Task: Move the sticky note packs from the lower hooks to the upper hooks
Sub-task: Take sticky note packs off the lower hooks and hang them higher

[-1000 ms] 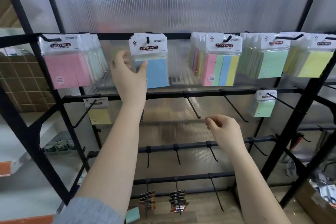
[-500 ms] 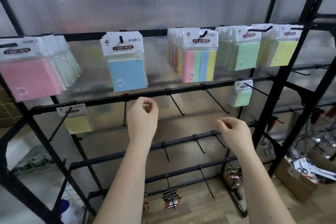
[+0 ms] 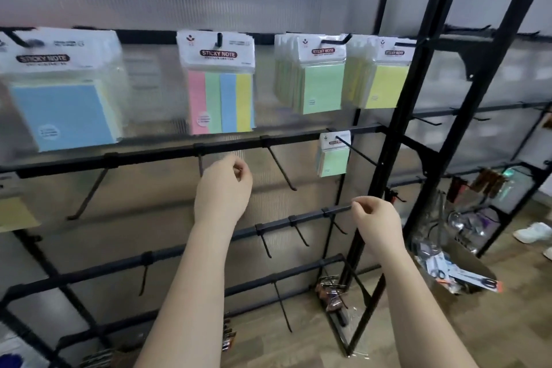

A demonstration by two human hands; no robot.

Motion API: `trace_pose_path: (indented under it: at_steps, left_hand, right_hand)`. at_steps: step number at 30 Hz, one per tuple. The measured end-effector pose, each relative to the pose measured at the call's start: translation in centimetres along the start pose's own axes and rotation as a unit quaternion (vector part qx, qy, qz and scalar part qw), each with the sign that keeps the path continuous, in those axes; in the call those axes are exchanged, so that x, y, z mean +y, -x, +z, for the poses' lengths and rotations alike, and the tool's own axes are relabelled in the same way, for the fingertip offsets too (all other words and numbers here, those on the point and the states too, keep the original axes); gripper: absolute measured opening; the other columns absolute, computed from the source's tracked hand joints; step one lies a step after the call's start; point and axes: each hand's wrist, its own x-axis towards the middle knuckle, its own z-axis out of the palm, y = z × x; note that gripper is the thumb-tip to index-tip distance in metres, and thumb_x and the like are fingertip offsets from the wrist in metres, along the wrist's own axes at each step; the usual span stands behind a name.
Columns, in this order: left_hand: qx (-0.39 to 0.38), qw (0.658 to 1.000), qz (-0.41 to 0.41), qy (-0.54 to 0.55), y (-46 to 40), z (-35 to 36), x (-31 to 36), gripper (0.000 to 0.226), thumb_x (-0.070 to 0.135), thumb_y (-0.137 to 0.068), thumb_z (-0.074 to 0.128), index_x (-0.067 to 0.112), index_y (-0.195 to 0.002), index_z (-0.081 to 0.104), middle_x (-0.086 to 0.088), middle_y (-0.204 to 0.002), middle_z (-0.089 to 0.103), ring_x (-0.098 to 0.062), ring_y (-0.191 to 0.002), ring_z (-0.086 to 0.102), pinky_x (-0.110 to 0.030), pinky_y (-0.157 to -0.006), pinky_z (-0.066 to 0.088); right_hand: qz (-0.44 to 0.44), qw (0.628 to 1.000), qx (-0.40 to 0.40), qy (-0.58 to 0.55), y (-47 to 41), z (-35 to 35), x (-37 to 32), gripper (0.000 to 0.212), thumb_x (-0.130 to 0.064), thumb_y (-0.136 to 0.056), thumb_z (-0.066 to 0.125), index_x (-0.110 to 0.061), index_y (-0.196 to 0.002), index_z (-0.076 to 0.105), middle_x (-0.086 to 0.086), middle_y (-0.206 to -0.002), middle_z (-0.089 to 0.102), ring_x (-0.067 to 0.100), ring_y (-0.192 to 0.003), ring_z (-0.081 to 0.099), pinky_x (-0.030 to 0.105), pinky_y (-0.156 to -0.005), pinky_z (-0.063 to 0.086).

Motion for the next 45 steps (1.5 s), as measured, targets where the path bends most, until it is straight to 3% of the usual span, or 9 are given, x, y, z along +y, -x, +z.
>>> trace_pose_path:
  at_steps: [6,12,15,21,27,33,37,40,45]
  left_hand:
    - [-0.007,1.0,-0.009,-0.006,-0.7,5.8,3.5,0.012,0.019,-0.094,0.049,0.017,-0.093,0.061,0.004,-0.087,0.061,-0.014,-0.081,0.057,-0.027,-0.062,0.046]
    - [0.009,0.999,-0.043,-0.026,-0.6,9.2,4.8,0.011,0.019,-0.093,0.051,0.019,-0.088,0.06,0.01,-0.08,0.058,-0.012,-0.076,0.056,-0.022,-0.059,0.044]
    - [0.019,0.997,-0.063,-0.036,-0.7,10.2,5.4,0.012,0.02,-0.093,0.051,0.021,-0.086,0.06,0.014,-0.078,0.057,-0.009,-0.073,0.056,-0.025,-0.059,0.047]
    - [0.032,0.994,-0.086,-0.064,-0.7,11.5,6.2,0.011,0.021,-0.093,0.051,0.02,-0.087,0.06,0.012,-0.078,0.057,-0.011,-0.071,0.056,-0.028,-0.061,0.049]
    - [0.04,0.992,-0.096,-0.074,-1.7,12.1,6.6,0.012,0.02,-0.093,0.05,0.02,-0.089,0.061,0.012,-0.078,0.057,-0.013,-0.075,0.057,-0.031,-0.067,0.052]
    - [0.051,0.992,-0.107,-0.053,-2.3,12.5,6.2,0.011,0.021,-0.092,0.051,0.022,-0.088,0.062,0.015,-0.08,0.056,-0.005,-0.074,0.054,-0.02,-0.058,0.043]
    - [0.054,0.991,-0.105,-0.054,-2.6,12.5,5.9,0.011,0.02,-0.093,0.051,0.022,-0.089,0.061,0.016,-0.079,0.055,-0.004,-0.072,0.053,-0.016,-0.058,0.043]
    - [0.055,0.992,-0.098,-0.055,-2.7,12.6,5.7,0.01,0.02,-0.093,0.051,0.021,-0.09,0.06,0.016,-0.079,0.055,-0.004,-0.073,0.053,-0.015,-0.059,0.043]
    - [0.053,0.993,-0.096,-0.048,-2.9,12.9,5.6,0.009,0.019,-0.093,0.052,0.021,-0.09,0.06,0.014,-0.079,0.056,-0.005,-0.074,0.053,-0.016,-0.059,0.043]
  right_hand:
    - [-0.011,0.999,0.001,-0.051,-5.9,-1.0,2.7,0.036,-0.019,-0.096,0.048,-0.008,-0.13,0.057,0.006,-0.123,0.063,0.02,-0.113,0.057,0.022,-0.089,0.039]
    - [-0.038,0.997,-0.048,-0.056,-12.9,-1.0,3.2,0.041,-0.013,-0.097,0.046,-0.006,-0.137,0.048,0.011,-0.12,0.063,0.018,-0.097,0.059,0.011,-0.066,0.035]
    - [-0.037,0.993,-0.094,-0.055,-16.3,-0.6,3.2,0.043,-0.012,-0.099,0.042,-0.005,-0.142,0.042,0.01,-0.143,0.047,0.022,-0.13,0.045,0.015,-0.092,0.032]
    - [-0.027,0.984,-0.17,-0.046,-21.0,1.0,2.3,0.05,-0.018,-0.099,0.041,0.0,-0.145,0.032,0.012,-0.151,0.035,0.026,-0.138,0.034,0.026,-0.106,0.029]
    - [-0.036,0.979,-0.171,-0.106,-22.5,2.7,1.9,0.027,-0.011,-0.093,0.043,-0.002,-0.104,0.065,0.018,-0.106,0.068,0.033,-0.099,0.063,0.034,-0.076,0.049]
    - [-0.019,0.989,-0.088,-0.115,-21.8,3.9,2.4,0.032,-0.017,-0.095,0.049,-0.004,-0.122,0.059,0.011,-0.117,0.064,0.027,-0.103,0.06,0.03,-0.078,0.044]
    - [-0.034,0.989,-0.032,-0.138,-21.4,4.5,2.5,0.02,-0.023,-0.093,0.054,-0.006,-0.102,0.06,0.003,-0.092,0.059,0.019,-0.077,0.053,0.026,-0.058,0.036]
    - [-0.033,0.982,-0.064,-0.173,-21.4,4.6,2.6,0.021,-0.028,-0.095,0.054,-0.008,-0.087,0.051,-0.005,-0.073,0.05,0.011,-0.065,0.049,0.02,-0.051,0.033]
    - [-0.019,0.957,-0.147,-0.25,-21.2,4.4,3.0,0.036,-0.032,-0.095,0.053,0.0,-0.085,0.065,0.008,-0.078,0.066,0.017,-0.07,0.056,0.028,-0.062,0.039]
